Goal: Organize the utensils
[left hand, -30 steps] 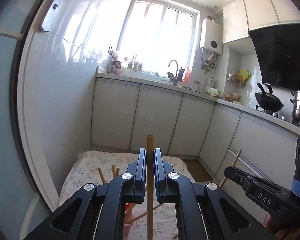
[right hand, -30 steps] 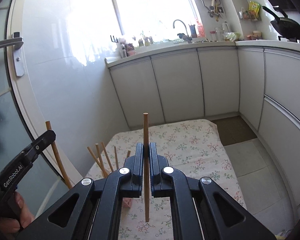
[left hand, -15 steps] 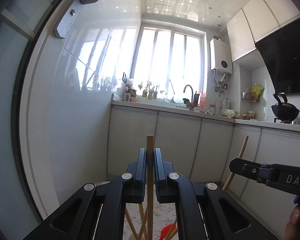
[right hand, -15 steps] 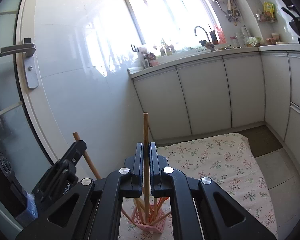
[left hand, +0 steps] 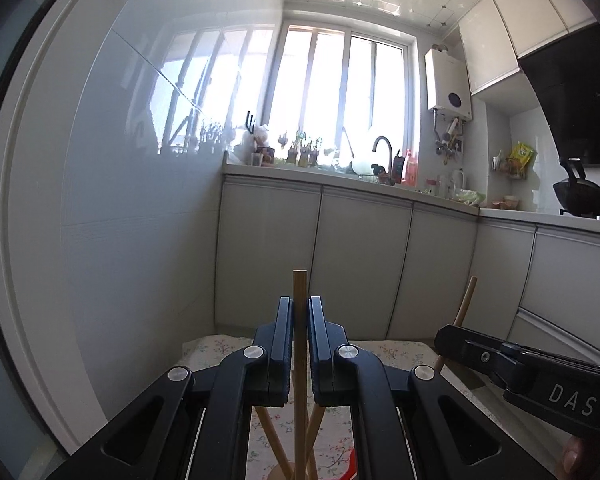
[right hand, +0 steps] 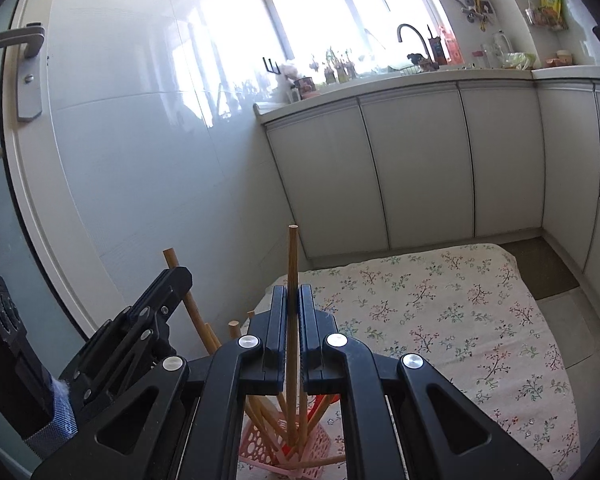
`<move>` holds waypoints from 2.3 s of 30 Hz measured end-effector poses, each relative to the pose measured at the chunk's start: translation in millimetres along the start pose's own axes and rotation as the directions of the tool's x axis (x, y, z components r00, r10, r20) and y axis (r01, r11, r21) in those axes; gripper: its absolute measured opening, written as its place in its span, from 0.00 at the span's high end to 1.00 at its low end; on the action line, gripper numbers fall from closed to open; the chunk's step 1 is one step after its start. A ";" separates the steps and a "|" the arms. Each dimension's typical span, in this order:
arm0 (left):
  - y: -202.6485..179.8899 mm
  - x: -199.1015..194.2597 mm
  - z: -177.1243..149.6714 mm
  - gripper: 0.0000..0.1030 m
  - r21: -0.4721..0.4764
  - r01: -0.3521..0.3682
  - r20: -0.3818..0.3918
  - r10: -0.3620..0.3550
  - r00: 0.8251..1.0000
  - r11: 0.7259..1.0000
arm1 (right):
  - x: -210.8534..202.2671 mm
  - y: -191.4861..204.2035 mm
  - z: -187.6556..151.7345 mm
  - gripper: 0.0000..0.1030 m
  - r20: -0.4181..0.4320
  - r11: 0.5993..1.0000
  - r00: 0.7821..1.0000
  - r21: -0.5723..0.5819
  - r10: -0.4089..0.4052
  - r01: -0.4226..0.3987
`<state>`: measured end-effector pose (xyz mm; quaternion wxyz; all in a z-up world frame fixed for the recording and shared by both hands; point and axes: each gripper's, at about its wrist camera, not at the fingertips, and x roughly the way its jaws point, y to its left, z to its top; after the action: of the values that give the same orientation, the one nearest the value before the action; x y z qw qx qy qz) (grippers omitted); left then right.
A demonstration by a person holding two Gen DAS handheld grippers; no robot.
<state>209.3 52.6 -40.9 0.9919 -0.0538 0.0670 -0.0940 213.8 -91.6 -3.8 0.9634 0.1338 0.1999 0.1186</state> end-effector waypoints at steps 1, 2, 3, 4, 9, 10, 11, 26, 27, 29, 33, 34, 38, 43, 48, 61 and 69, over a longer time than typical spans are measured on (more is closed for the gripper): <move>0.8 1.0 -1.1 0.93 0.000 0.001 -0.005 -0.001 1.000 1.000 | 1.3 -1.1 -1.0 0.94 -0.001 1.000 1.000 -0.001 0.000 0.000; 1.1 0.9 -2.1 0.93 -0.002 0.003 -0.009 -0.003 1.000 1.000 | 2.7 -1.3 -1.8 0.94 -0.002 1.000 1.000 -0.004 0.001 -0.001; 1.7 1.5 -3.1 0.93 -0.005 0.004 -0.014 -0.004 1.000 1.000 | 3.5 -0.9 -2.7 0.94 0.001 1.000 1.000 -0.007 0.000 0.000; 2.2 2.1 -4.0 0.93 -0.008 0.007 -0.019 -0.007 1.000 1.000 | 2.9 -1.7 -3.0 0.94 0.004 1.000 1.000 -0.011 0.002 -0.002; 2.2 3.6 -7.1 0.93 -0.013 0.006 -0.048 -0.007 0.999 1.000 | 2.5 -4.1 -3.9 0.94 0.012 1.000 1.000 -0.017 0.010 -0.010; 2.3 3.4 -7.5 0.93 -0.014 0.008 -0.050 -0.009 0.999 1.000 | 2.0 -4.6 -4.1 0.94 0.014 1.000 1.000 -0.016 0.012 -0.012; 2.4 2.7 -7.2 0.93 -0.016 0.008 -0.049 -0.009 0.999 1.000 | 1.1 -4.9 -3.9 0.94 0.021 1.000 1.000 -0.016 0.013 -0.013; -6.1 -3.1 -7.1 0.93 0.063 0.003 0.004 -0.003 1.000 0.998 | 7.1 5.9 -9.4 0.94 0.046 0.999 0.999 -0.034 0.028 -0.026; -5.3 -1.9 -7.5 0.92 0.056 0.005 -0.003 -0.004 1.000 0.998 | 8.6 6.4 -10.9 0.94 0.038 0.999 0.999 -0.037 0.028 -0.026; -3.5 -0.7 -7.4 0.88 0.037 0.005 -0.016 -0.004 1.000 0.999 | 11.0 6.3 -13.5 0.94 0.023 0.999 0.999 -0.044 0.028 -0.027; 4.1 -2.2 -3.6 0.56 -0.021 -0.003 -0.032 0.003 0.999 1.000 | 8.0 0.4 -10.4 0.93 0.021 0.999 0.999 -0.015 0.038 -0.038; 6.2 -2.2 -2.4 0.56 -0.036 -0.006 -0.044 0.004 0.999 0.999 | 6.8 -1.2 -8.0 0.93 0.020 0.999 0.999 -0.005 0.042 -0.042; 10.7 -4.0 1.2 0.44 -0.076 -0.021 -0.103 0.013 0.995 0.997 | -4.4 -7.7 -1.2 0.89 0.025 0.999 0.999 0.029 0.045 -0.046; 4.7 -19.2 7.3 0.29 -0.079 -0.033 -0.184 0.018 0.983 0.996 | -32.7 -16.7 5.2 0.70 0.019 0.999 1.000 0.049 0.019 -0.019; -10.5 -48.1 13.9 0.15 -0.066 -0.076 -0.271 0.055 0.961 0.995 | -76.6 -30.0 8.8 0.51 0.000 0.996 0.998 0.053 -0.070 0.070; -86.8 -158.8 44.0 0.00 0.090 -0.096 -0.432 0.126 0.893 0.991 | -226.4 -32.8 7.4 0.00 -0.182 0.923 0.905 -0.034 -0.383 0.384; -98.4 -197.6 58.7 0.00 0.092 -0.117 -0.373 0.143 0.917 0.989 | -292.3 -26.7 -2.6 0.00 -0.124 0.887 0.878 -0.086 -0.462 0.454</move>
<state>7.8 0.3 53.0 0.9656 0.0037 0.2572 -0.0389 -43.4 -198.5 89.1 0.9508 0.0476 0.2902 -0.0980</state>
